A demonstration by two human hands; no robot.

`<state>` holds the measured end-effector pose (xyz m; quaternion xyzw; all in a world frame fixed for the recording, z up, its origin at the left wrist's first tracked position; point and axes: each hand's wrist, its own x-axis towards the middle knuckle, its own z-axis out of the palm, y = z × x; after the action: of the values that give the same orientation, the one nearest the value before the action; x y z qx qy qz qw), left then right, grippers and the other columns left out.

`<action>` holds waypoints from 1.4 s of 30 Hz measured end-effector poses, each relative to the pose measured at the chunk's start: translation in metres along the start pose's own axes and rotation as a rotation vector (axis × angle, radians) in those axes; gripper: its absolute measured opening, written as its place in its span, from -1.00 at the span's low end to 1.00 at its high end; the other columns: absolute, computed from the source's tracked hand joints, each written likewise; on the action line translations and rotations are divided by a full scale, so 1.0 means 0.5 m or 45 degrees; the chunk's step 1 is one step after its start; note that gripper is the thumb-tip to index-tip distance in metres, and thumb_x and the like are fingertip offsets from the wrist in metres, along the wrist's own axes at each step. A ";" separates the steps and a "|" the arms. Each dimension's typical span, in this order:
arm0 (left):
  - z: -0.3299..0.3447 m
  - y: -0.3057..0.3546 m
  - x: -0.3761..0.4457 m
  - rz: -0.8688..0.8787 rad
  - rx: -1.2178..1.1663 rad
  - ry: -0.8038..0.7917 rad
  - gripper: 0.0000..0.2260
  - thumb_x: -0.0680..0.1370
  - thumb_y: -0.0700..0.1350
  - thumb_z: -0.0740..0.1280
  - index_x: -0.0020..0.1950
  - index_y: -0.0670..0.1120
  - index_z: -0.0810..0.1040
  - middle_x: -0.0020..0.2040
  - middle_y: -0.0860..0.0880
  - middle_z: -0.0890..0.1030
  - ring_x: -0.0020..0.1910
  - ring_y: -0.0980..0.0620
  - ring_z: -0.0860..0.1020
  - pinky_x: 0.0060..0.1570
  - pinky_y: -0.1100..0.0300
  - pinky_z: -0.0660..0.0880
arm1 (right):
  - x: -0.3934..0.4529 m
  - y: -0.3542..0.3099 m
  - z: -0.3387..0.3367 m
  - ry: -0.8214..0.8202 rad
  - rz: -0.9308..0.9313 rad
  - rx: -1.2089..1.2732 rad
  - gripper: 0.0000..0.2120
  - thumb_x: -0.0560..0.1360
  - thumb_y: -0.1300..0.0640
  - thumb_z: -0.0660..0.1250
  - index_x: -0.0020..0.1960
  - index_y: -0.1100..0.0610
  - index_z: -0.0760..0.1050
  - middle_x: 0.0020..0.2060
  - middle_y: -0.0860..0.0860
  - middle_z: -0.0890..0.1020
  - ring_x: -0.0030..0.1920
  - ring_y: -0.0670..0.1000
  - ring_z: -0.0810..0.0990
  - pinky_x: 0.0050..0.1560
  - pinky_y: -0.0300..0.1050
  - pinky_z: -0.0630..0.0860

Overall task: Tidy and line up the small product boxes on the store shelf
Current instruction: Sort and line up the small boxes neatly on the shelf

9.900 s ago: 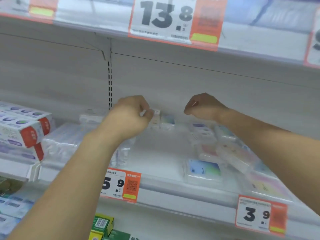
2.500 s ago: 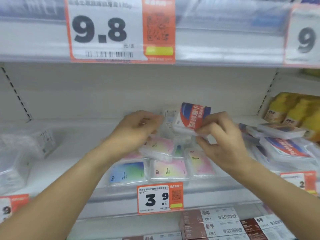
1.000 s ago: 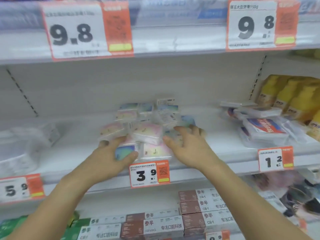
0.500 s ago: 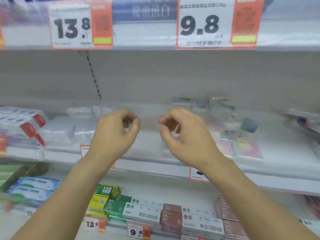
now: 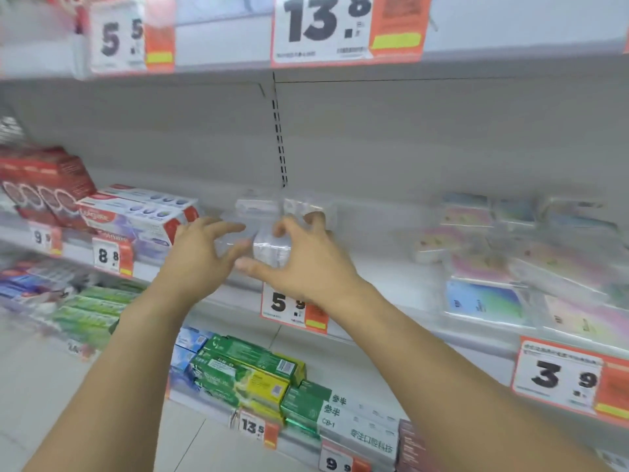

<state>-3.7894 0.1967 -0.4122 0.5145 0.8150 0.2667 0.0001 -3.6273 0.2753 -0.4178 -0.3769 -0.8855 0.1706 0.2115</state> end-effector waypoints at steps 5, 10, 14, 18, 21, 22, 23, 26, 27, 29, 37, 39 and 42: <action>0.000 0.009 0.004 0.033 -0.007 0.031 -0.59 0.41 0.14 0.48 0.23 0.13 0.57 0.28 -0.09 0.43 0.32 -0.14 0.27 0.26 -0.04 0.29 | 0.036 0.037 -0.024 0.113 0.082 -0.135 -0.27 0.30 -0.25 0.48 0.29 0.11 0.34 0.17 0.06 0.41 0.06 0.18 0.57 -0.06 -0.03 0.49; 0.002 0.036 0.005 0.081 -0.163 0.004 -0.56 0.34 0.15 0.53 0.18 0.08 0.59 0.11 0.00 0.38 -0.10 0.08 0.56 -0.07 0.26 0.46 | 0.036 0.099 -0.120 -0.156 0.130 0.084 -0.49 0.36 0.07 0.47 0.28 -0.08 0.46 0.29 -0.02 0.45 0.22 0.03 0.49 0.01 -0.18 0.39; 0.012 0.054 0.003 0.129 -0.169 -0.016 -0.60 0.38 0.14 0.50 0.18 0.08 0.59 0.15 -0.01 0.40 -0.08 0.10 0.58 0.00 0.13 0.48 | 0.019 0.110 -0.140 -0.077 0.200 0.033 -0.39 0.35 -0.26 0.41 0.33 -0.13 0.35 0.29 0.01 0.34 0.22 0.08 0.48 0.22 -0.03 0.45; 0.025 0.057 0.008 0.155 -0.118 0.000 -0.61 0.45 0.08 0.45 0.25 0.05 0.55 0.34 -0.06 0.41 0.35 -0.08 0.37 0.28 0.04 0.33 | 0.021 0.123 -0.113 -0.012 0.227 -0.055 -0.38 0.27 -0.25 0.51 0.24 -0.06 0.47 0.16 -0.01 0.53 0.14 0.03 0.54 -0.02 -0.15 0.42; 0.034 0.059 0.008 0.134 -0.141 -0.022 -0.59 0.47 0.10 0.43 0.28 0.04 0.51 0.35 -0.02 0.42 0.34 -0.06 0.39 0.15 0.14 0.31 | 0.026 0.144 -0.160 0.141 0.384 0.602 -0.67 0.24 -0.07 0.60 -0.06 -0.01 0.65 -0.08 -0.05 0.68 -0.08 -0.08 0.64 -0.18 -0.21 0.47; 0.035 0.059 0.008 0.113 -0.147 -0.012 -0.57 0.44 0.13 0.44 0.27 0.05 0.52 0.32 -0.03 0.42 0.33 -0.06 0.38 0.16 0.13 0.32 | 0.024 0.147 -0.175 0.146 0.380 0.831 -0.75 0.28 -0.02 0.59 -0.10 0.03 0.68 -0.13 -0.03 0.71 -0.13 -0.07 0.65 -0.16 -0.20 0.49; 0.034 0.061 0.006 0.089 -0.149 -0.009 -0.53 0.40 0.17 0.46 0.26 0.07 0.52 0.30 -0.04 0.41 0.33 -0.07 0.36 0.18 0.11 0.32 | 0.021 0.148 -0.188 0.126 0.349 0.997 -0.79 0.34 0.00 0.55 -0.10 0.08 0.69 -0.15 0.01 0.72 -0.16 -0.04 0.65 -0.11 -0.16 0.50; 0.028 0.064 0.002 0.038 -0.152 -0.062 -0.41 0.31 0.22 0.50 0.30 0.13 0.49 0.23 -0.04 0.35 0.31 -0.10 0.36 0.26 0.02 0.36 | 0.007 0.144 -0.206 -0.037 0.218 1.222 -0.67 0.42 -0.08 0.45 -0.01 0.17 0.69 -0.05 0.12 0.74 -0.09 0.05 0.68 -0.05 -0.12 0.53; 0.025 0.065 0.001 0.030 -0.151 -0.086 -0.39 0.30 0.22 0.50 0.31 0.14 0.49 0.22 -0.04 0.33 0.29 -0.11 0.38 0.27 0.00 0.37 | 0.004 0.142 -0.206 -0.086 0.192 1.238 -0.62 0.39 -0.11 0.43 0.00 0.17 0.69 -0.04 0.11 0.74 -0.06 0.06 0.70 -0.05 -0.16 0.55; 0.018 0.064 0.002 0.020 -0.155 -0.101 -0.38 0.26 0.20 0.53 0.29 0.14 0.49 0.22 -0.05 0.32 0.22 -0.09 0.41 0.25 0.03 0.37 | 0.001 0.139 -0.205 -0.152 0.155 1.250 -0.57 0.35 -0.14 0.39 0.01 0.18 0.68 -0.04 0.09 0.74 -0.02 0.05 0.71 -0.04 -0.20 0.56; 0.006 0.050 -0.003 0.035 -0.139 -0.114 -0.43 0.23 0.14 0.59 0.17 0.09 0.52 0.21 -0.03 0.53 0.13 -0.04 0.49 0.05 0.07 0.44 | 0.005 0.136 -0.192 -0.153 0.044 1.119 -0.64 0.36 -0.10 0.44 -0.05 0.16 0.72 -0.07 0.09 0.75 0.06 0.12 0.70 0.15 -0.04 0.56; 0.004 0.047 -0.002 0.029 -0.149 -0.075 -0.50 0.27 0.09 0.59 0.15 0.05 0.58 0.22 -0.05 0.58 0.11 -0.06 0.52 0.00 0.12 0.41 | 0.007 0.141 -0.187 -0.114 0.051 0.987 -0.78 0.39 0.02 0.50 -0.05 0.12 0.73 -0.09 0.00 0.75 0.02 -0.02 0.71 0.15 -0.10 0.55; 0.001 0.047 0.001 -0.018 -0.260 0.033 -0.59 0.38 0.03 0.53 0.20 -0.01 0.63 0.23 -0.05 0.61 0.12 -0.14 0.55 0.01 0.19 0.36 | 0.014 0.154 -0.173 -0.091 0.122 0.715 -0.82 0.29 0.02 0.58 -0.12 0.01 0.74 -0.10 -0.15 0.74 0.02 -0.15 0.67 0.19 -0.15 0.52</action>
<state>-3.7698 0.2051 -0.4024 0.5026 0.7870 0.3550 0.0441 -3.5425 0.3434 -0.3778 -0.3387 -0.7917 0.4321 0.2679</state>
